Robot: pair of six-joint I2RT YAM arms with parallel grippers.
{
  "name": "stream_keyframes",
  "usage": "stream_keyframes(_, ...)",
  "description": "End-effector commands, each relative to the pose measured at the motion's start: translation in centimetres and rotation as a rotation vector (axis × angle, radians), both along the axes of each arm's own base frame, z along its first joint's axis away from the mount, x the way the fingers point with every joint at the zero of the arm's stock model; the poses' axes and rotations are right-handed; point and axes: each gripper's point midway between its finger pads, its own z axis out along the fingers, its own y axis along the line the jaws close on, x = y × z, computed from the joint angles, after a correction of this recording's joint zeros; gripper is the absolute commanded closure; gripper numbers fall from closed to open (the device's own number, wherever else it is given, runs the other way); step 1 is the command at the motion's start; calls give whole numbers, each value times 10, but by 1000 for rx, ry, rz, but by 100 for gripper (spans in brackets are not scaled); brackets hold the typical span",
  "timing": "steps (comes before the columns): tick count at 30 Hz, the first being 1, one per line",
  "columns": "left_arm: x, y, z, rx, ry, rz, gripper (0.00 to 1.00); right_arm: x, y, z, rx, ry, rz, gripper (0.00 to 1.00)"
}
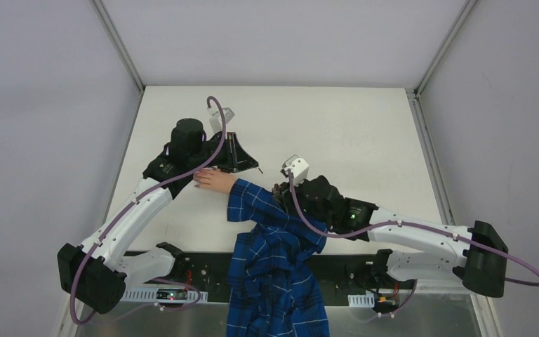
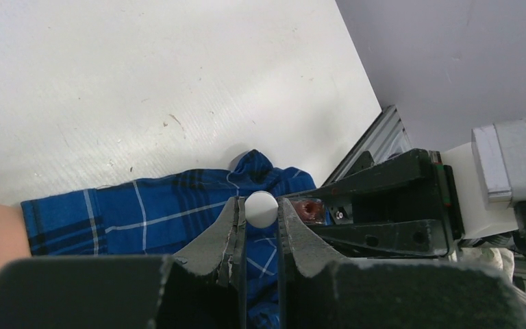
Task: Paint the nails
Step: Unscrew the nail polish bottle.
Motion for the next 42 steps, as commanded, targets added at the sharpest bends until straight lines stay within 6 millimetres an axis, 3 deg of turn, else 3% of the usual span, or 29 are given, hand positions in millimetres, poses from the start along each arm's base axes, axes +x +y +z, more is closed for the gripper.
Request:
stream_keyframes(1,-8,-3,31,-51,-89,-54,100,-19,11,42,205,-28,133,100)
stream_keyframes(8,-23,-13,45,-100,-111,-152,100,-31,15,56,265,-3,226,100)
stream_keyframes(13,-34,-22,47,-108,-114,-213,100,-31,18,54,268,27,260,100)
stream_keyframes(42,-45,-35,42,-108,-95,-284,100,-24,17,54,292,78,252,100)
